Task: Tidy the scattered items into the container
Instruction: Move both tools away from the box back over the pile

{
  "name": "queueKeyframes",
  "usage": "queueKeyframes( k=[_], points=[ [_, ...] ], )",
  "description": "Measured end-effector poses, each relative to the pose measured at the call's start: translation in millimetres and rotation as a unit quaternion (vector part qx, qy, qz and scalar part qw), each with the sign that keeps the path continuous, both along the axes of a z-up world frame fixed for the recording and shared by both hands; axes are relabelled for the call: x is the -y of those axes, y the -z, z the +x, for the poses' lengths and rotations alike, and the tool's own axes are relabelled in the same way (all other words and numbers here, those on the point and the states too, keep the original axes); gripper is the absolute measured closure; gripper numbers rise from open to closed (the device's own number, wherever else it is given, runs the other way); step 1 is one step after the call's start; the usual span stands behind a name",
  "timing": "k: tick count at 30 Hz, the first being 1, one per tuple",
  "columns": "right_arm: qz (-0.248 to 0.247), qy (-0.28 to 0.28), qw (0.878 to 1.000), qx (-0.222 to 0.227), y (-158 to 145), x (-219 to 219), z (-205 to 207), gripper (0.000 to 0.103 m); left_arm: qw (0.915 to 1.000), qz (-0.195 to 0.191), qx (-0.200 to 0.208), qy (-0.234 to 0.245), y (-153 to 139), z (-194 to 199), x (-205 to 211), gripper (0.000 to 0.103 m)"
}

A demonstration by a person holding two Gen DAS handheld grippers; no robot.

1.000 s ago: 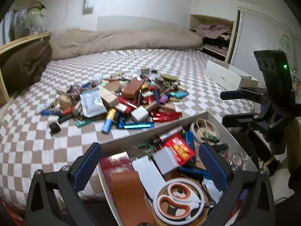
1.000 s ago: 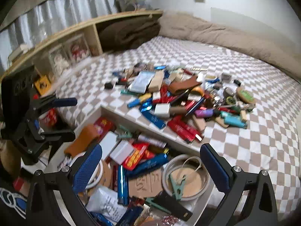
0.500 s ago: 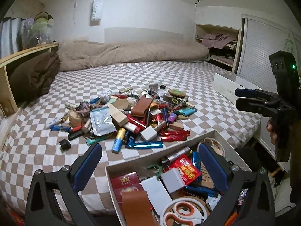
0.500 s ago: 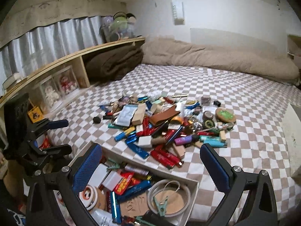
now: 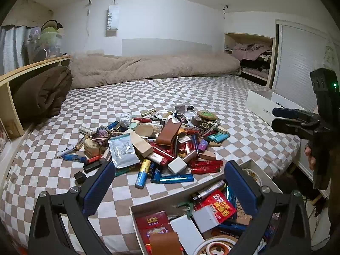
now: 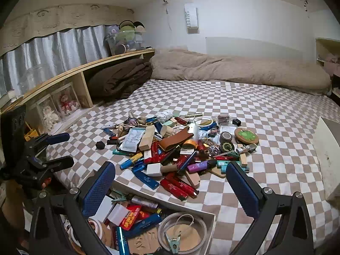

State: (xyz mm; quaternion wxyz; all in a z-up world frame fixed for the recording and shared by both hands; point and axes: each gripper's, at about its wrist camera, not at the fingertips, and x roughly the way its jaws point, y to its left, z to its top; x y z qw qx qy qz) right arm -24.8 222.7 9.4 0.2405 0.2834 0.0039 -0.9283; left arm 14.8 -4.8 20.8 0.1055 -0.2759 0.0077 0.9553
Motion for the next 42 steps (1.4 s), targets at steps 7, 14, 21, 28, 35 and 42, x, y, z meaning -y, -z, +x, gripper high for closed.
queueKeyframes(
  k=[7, 14, 21, 28, 35, 42],
  points=[
    [0.003, 0.01, 1.0, 0.002, 4, -1, -5, 0.0, 0.9999, 0.008, -0.008, -0.005, -4, -9, 5, 0.0],
    [0.006, 0.02, 1.0, 0.003, 5, -3, -13, 0.0, 0.9998, 0.013, -0.007, -0.014, -5, -19, 12, 0.0],
    [0.008, 0.033, 0.999, 0.008, 10, -9, -23, 0.0, 0.9993, 0.008, 0.0, -0.036, 1, -27, 29, 0.0],
    [0.01, 0.05, 0.998, 0.027, 23, -17, -37, 0.0, 0.9979, 0.013, 0.027, -0.058, 18, -38, 53, 0.0],
    [0.023, 0.066, 0.996, 0.053, 44, -22, -55, 0.0, 0.9926, 0.017, 0.052, -0.109, 41, -55, 80, 0.0],
    [0.024, 0.081, 0.993, 0.085, 66, -30, -67, 0.0, 0.9792, 0.06, 0.114, -0.157, 75, -75, 118, 0.0]
  ],
)
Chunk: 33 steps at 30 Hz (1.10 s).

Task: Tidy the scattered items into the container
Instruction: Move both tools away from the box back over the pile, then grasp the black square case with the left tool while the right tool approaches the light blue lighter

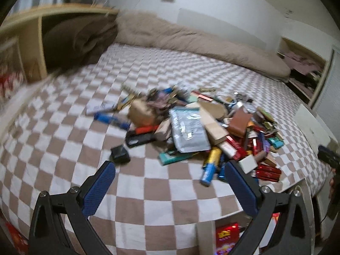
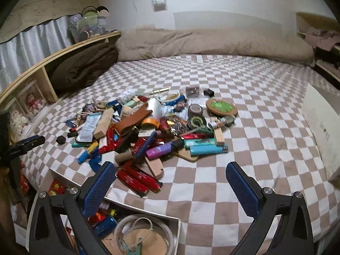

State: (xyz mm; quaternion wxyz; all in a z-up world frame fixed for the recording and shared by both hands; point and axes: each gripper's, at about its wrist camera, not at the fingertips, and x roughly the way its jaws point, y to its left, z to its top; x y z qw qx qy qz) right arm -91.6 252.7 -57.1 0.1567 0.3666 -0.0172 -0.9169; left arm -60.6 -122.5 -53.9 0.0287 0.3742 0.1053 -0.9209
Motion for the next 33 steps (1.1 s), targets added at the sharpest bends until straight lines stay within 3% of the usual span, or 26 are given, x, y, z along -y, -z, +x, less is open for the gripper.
queueKeyframes(
  k=[13, 16, 19, 28, 33],
  points=[
    [0.034, 0.006, 0.999, 0.035, 28, -10, -23, 0.0, 0.996, 0.021, 0.074, -0.045, 56, -25, 37, 0.0],
    [0.041, 0.008, 0.998, 0.048, 35, -14, -33, 0.0, 0.9964, 0.007, 0.074, -0.041, 58, -31, 37, 0.0],
    [0.039, 0.01, 0.997, 0.062, 43, -21, -45, 0.0, 0.9965, -0.016, 0.073, -0.036, 57, -38, 36, 0.012],
    [0.032, 0.018, 0.995, 0.093, 69, -34, -75, 0.0, 0.9971, -0.049, 0.05, -0.032, 70, -51, 38, 0.013],
    [0.038, 0.016, 0.994, 0.105, 78, -33, -84, 0.0, 0.9973, -0.044, 0.043, -0.04, 71, -52, 41, 0.018]
  ],
)
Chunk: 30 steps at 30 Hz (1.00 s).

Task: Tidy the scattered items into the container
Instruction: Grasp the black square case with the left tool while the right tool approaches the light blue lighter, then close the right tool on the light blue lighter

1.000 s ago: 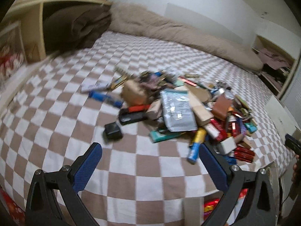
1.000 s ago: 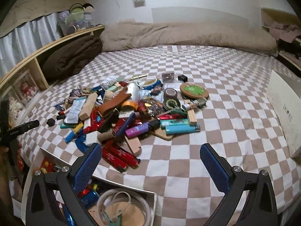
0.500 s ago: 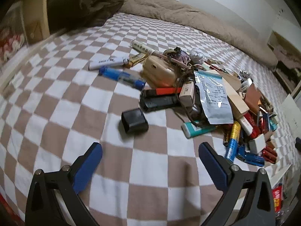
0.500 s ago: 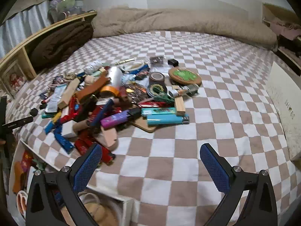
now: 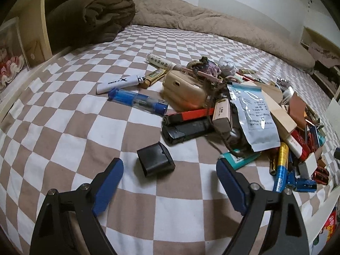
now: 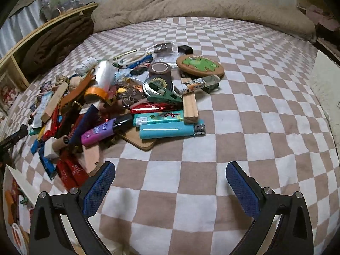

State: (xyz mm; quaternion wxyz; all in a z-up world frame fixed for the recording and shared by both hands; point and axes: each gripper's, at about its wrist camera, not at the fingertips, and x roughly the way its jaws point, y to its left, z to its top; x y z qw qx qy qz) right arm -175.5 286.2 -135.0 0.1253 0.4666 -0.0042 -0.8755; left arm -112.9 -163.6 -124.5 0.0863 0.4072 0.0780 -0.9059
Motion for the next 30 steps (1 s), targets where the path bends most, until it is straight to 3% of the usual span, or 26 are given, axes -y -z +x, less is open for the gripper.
queueKeyframes(
  k=[3, 5, 11, 14, 16, 20, 30],
  points=[
    [-0.004, 0.004, 1.0, 0.001, 2, 0, -6, 0.0, 1.0, -0.001, -0.003, -0.009, 0, 0, 1, 0.023],
    [0.0, 0.007, 1.0, -0.004, 3, 2, -8, 0.0, 0.9998, -0.008, -0.006, -0.015, 1, 0, 0, 0.034],
    [-0.005, 0.019, 0.999, -0.031, 7, 12, -15, 0.0, 0.9991, -0.007, -0.014, -0.038, 1, 3, 5, 0.05],
    [0.002, 0.027, 0.999, -0.029, 12, 15, -19, 0.0, 0.9989, -0.008, -0.015, -0.043, 1, 3, 7, 0.054],
    [0.004, 0.028, 0.999, -0.026, 15, 13, -21, 0.0, 0.9984, -0.019, -0.015, -0.051, 1, 2, 5, 0.063],
    [-0.004, 0.028, 0.999, -0.017, 17, 9, -25, 0.0, 0.998, -0.026, -0.016, -0.055, 1, 2, 5, 0.069],
    [0.021, 0.021, 1.0, -0.002, 25, 15, -35, 0.0, 0.9982, -0.03, -0.02, -0.048, 1, 3, 3, 0.07]
  ],
)
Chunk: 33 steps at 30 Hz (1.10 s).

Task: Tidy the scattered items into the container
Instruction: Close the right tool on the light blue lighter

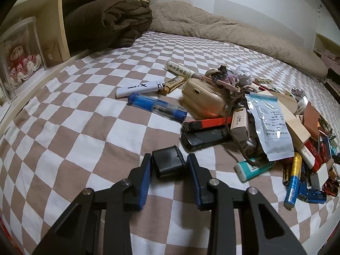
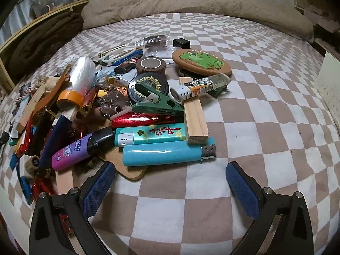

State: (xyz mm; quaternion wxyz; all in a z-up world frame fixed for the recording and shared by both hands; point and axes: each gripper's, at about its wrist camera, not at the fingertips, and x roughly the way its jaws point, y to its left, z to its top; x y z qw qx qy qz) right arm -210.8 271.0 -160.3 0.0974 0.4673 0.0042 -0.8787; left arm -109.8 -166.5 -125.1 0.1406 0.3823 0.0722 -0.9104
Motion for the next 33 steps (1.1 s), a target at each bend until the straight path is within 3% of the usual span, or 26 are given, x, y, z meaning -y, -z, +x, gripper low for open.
queueKeyframes(
  k=[9, 11, 14, 23, 33],
  points=[
    [-0.025, 0.001, 1.0, 0.009, 2, -5, -9, 0.0, 1.0, -0.003, -0.001, 0.009, 0, -1, -3, 0.07],
    [-0.029, 0.005, 1.0, 0.006, 1, -7, -8, 0.005, 0.9999, -0.008, 0.001, 0.012, 0, -1, -5, 0.07],
    [-0.041, 0.023, 0.999, -0.005, -1, -14, -5, 0.019, 0.9999, -0.008, 0.001, 0.014, 0, -2, -5, 0.07],
    [-0.026, 0.027, 0.999, -0.029, -2, -11, 6, 0.02, 0.9991, 0.035, -0.016, 0.016, -1, 2, 3, 0.07],
    [-0.013, 0.029, 0.998, -0.047, -10, -12, 11, 0.02, 0.9994, 0.021, -0.018, 0.019, -7, 4, -2, 0.07]
  ],
)
